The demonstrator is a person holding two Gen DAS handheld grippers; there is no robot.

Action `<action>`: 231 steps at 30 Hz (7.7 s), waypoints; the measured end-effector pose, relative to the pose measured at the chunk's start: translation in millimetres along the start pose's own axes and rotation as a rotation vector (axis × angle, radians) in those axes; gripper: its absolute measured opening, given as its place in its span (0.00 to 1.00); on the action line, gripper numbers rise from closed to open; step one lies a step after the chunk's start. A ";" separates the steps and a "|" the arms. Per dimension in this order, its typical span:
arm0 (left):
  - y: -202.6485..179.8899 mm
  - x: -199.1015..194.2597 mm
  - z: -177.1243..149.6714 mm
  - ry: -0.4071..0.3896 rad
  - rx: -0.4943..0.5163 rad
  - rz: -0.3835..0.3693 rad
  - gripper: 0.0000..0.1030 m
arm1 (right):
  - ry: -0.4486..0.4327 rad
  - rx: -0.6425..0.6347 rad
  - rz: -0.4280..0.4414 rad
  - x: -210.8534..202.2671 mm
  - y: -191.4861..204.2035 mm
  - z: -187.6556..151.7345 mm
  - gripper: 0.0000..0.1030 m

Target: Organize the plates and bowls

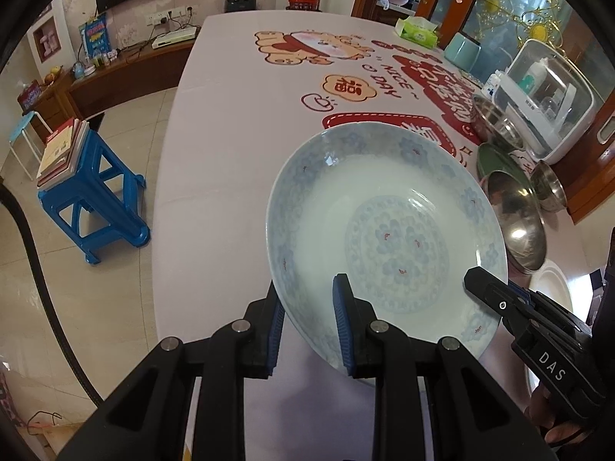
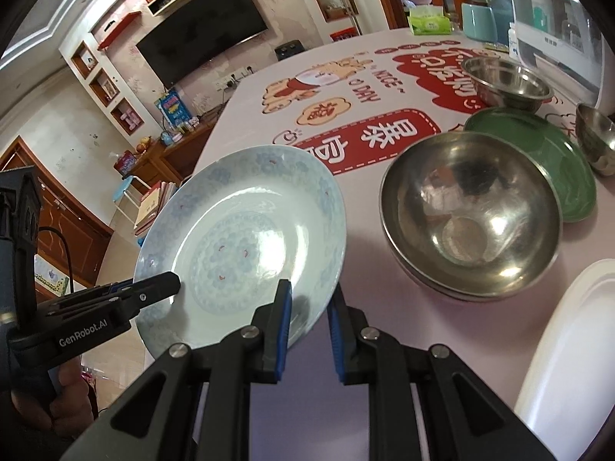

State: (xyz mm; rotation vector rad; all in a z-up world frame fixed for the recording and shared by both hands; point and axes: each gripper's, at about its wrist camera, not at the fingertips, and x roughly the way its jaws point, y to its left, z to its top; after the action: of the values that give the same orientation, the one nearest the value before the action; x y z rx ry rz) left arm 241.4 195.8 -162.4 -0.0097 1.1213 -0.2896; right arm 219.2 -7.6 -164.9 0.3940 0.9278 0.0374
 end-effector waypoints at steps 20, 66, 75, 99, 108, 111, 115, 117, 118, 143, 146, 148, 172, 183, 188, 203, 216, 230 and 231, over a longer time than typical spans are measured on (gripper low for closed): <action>-49.4 -65.7 -35.7 -0.068 0.077 -0.052 0.22 | -0.109 -0.018 -0.020 -81.8 -15.8 -26.1 0.17; -297.3 -20.6 -95.0 0.143 0.310 -0.203 0.23 | -0.070 0.213 -0.227 -199.1 -218.2 -92.2 0.17; -300.3 5.6 -103.5 0.216 0.228 -0.161 0.23 | 0.019 0.185 -0.201 -181.6 -236.9 -96.4 0.18; -292.6 -2.5 -93.5 0.133 0.170 -0.135 0.25 | 0.070 0.158 -0.234 -168.9 -242.1 -97.1 0.17; -285.0 -14.8 -88.7 0.114 0.189 -0.152 0.25 | -0.024 0.191 -0.262 -189.0 -234.7 -95.1 0.17; -280.6 -22.8 -87.7 0.101 0.201 -0.163 0.26 | -0.033 0.191 -0.268 -190.4 -226.9 -94.2 0.17; -270.5 -34.1 -88.4 0.089 0.210 -0.178 0.28 | -0.042 0.193 -0.274 -191.5 -215.0 -94.0 0.17; -265.1 -39.4 -90.1 0.083 0.215 -0.181 0.30 | -0.045 0.194 -0.276 -190.9 -208.9 -94.6 0.17; -261.5 -42.5 -90.9 0.081 0.218 -0.183 0.30 | -0.047 0.195 -0.277 -190.6 -205.2 -95.1 0.17; -169.7 -70.6 -78.1 0.090 0.249 -0.134 0.70 | -0.064 0.241 -0.228 -160.8 -133.6 -79.3 0.60; -170.2 -71.7 -71.2 0.101 0.254 -0.141 0.73 | -0.060 0.246 -0.226 -159.5 -131.6 -72.3 0.63; -174.5 -73.1 -66.2 0.105 0.270 -0.148 0.75 | -0.055 0.247 -0.211 -159.9 -131.9 -67.9 0.67; -266.9 -39.8 2.2 0.138 0.121 -0.120 0.78 | 0.042 0.111 -0.038 -150.5 -222.0 22.2 0.75; -286.6 -15.3 46.2 0.158 0.031 -0.022 0.78 | 0.085 0.057 0.042 -130.3 -263.9 69.2 0.75; -287.9 -1.9 67.8 0.180 -0.013 0.010 0.78 | 0.107 0.060 0.067 -116.4 -275.2 85.6 0.75; -281.9 24.5 123.4 0.150 -0.057 0.081 0.78 | 0.194 0.201 0.123 -71.4 -310.9 98.5 0.75; -281.1 86.3 137.7 0.178 -0.040 0.002 0.78 | 0.235 0.244 0.133 -38.7 -321.2 95.1 0.75; -267.9 142.2 142.1 0.256 -0.041 0.018 0.74 | 0.188 0.165 0.173 -26.5 -307.8 99.2 0.65; -266.7 144.7 142.2 0.259 -0.045 0.017 0.74 | 0.191 0.167 0.170 -24.9 -308.7 99.5 0.63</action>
State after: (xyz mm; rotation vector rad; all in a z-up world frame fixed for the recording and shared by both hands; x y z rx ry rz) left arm 366.0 -114.3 -187.5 -0.0029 1.3844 -0.2551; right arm 240.2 -330.3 -199.5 0.6318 1.0877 0.1559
